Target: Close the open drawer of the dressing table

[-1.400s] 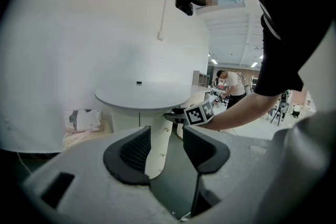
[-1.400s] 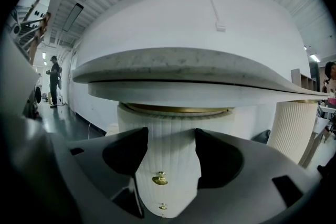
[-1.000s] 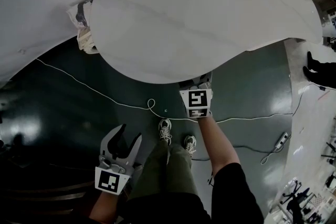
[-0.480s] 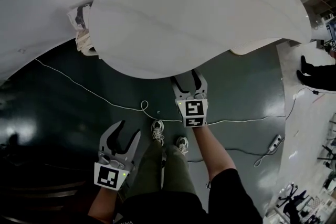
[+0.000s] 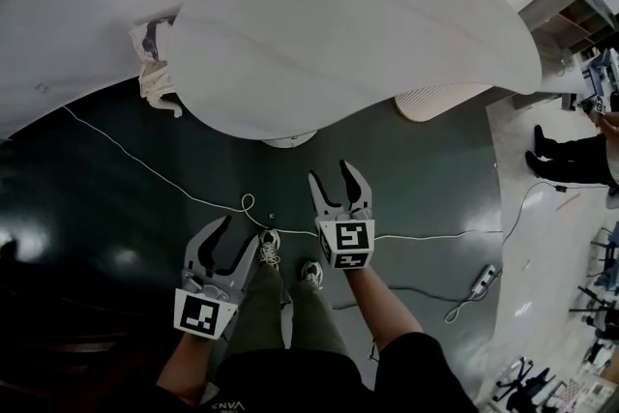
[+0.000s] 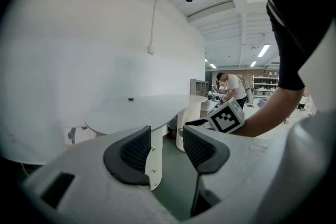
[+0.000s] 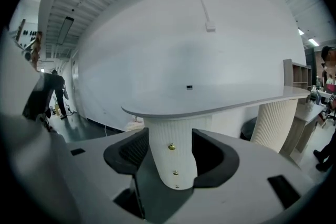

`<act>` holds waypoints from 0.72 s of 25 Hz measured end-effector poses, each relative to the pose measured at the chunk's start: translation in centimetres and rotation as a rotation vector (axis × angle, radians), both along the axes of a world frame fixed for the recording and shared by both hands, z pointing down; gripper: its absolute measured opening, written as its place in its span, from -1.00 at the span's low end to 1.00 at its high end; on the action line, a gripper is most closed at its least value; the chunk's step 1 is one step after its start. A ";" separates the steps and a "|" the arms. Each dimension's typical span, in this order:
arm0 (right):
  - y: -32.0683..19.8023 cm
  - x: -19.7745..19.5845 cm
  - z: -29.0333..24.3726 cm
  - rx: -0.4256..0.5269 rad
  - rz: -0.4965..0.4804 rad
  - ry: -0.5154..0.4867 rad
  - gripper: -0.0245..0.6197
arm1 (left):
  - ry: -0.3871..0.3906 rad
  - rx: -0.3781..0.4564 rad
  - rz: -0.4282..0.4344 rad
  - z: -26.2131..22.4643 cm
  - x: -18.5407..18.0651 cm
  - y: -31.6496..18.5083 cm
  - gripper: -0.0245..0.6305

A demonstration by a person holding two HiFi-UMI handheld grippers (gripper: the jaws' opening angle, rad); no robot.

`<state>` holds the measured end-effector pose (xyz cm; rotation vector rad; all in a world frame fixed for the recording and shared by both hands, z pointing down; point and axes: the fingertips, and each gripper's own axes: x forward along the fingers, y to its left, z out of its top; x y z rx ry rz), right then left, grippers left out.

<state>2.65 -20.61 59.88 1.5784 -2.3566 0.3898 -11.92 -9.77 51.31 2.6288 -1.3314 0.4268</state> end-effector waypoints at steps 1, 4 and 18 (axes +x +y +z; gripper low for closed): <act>0.8 0.1 -0.6 -0.001 -0.006 -0.003 -0.13 | 0.000 0.007 -0.003 -0.3 0.2 0.3 -0.36; 3.2 0.8 -2.6 -0.004 -0.004 -0.019 -0.22 | 0.003 0.004 -0.011 -0.9 0.9 1.2 -0.36; 10.8 2.2 -12.0 0.055 -0.023 -0.017 -0.62 | 0.001 0.072 -0.006 -6.5 3.0 3.5 -0.36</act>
